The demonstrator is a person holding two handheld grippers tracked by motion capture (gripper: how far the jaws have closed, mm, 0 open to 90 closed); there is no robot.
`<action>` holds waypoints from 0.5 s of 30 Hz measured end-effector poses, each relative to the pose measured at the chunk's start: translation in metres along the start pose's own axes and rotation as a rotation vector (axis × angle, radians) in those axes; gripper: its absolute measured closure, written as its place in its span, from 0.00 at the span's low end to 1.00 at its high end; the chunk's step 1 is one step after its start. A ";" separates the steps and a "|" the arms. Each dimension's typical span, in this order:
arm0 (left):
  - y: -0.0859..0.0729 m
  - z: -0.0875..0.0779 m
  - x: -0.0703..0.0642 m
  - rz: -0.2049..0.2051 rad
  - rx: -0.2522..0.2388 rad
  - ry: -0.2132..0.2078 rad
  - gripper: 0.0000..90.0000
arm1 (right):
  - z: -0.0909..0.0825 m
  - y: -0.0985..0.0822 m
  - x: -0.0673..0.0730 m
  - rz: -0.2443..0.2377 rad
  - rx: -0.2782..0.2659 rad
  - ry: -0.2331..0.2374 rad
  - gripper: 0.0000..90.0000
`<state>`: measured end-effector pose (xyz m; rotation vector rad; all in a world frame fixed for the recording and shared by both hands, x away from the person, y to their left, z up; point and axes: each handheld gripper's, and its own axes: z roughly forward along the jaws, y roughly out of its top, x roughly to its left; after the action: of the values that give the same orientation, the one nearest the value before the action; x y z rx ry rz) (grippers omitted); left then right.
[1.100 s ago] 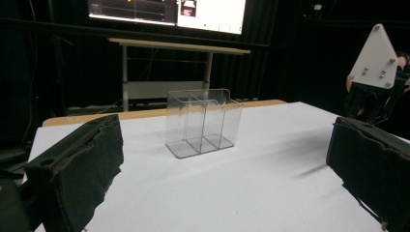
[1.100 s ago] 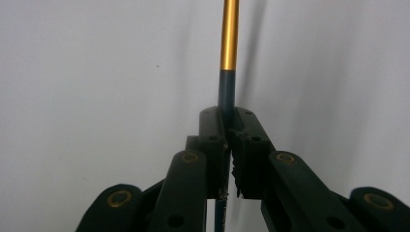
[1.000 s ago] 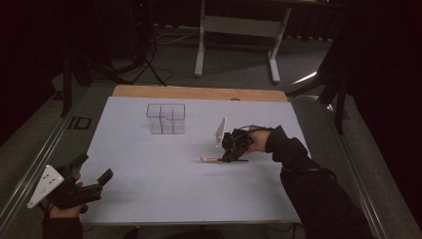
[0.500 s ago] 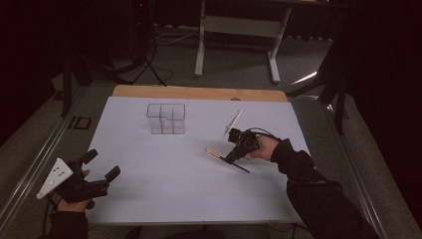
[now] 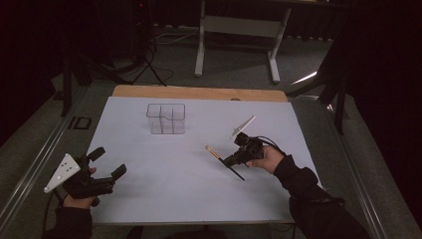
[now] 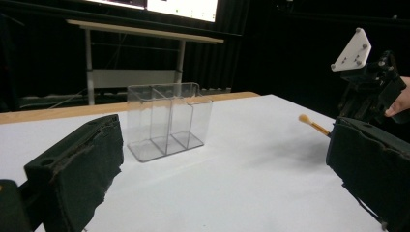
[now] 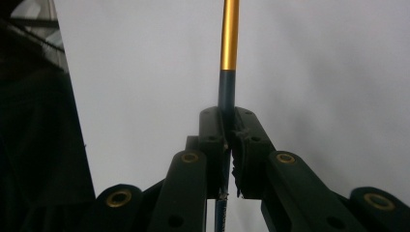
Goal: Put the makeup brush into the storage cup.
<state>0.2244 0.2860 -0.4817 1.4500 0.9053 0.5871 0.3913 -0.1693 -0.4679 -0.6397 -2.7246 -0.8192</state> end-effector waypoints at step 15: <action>-0.001 0.020 -0.006 -0.012 0.053 -0.076 0.00 | -0.011 -0.032 0.022 0.040 -0.382 -0.115 0.93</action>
<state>0.2373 0.2694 -0.4839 1.5038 0.8752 0.4993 0.3581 -0.1918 -0.4665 -0.8344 -2.6620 -1.3490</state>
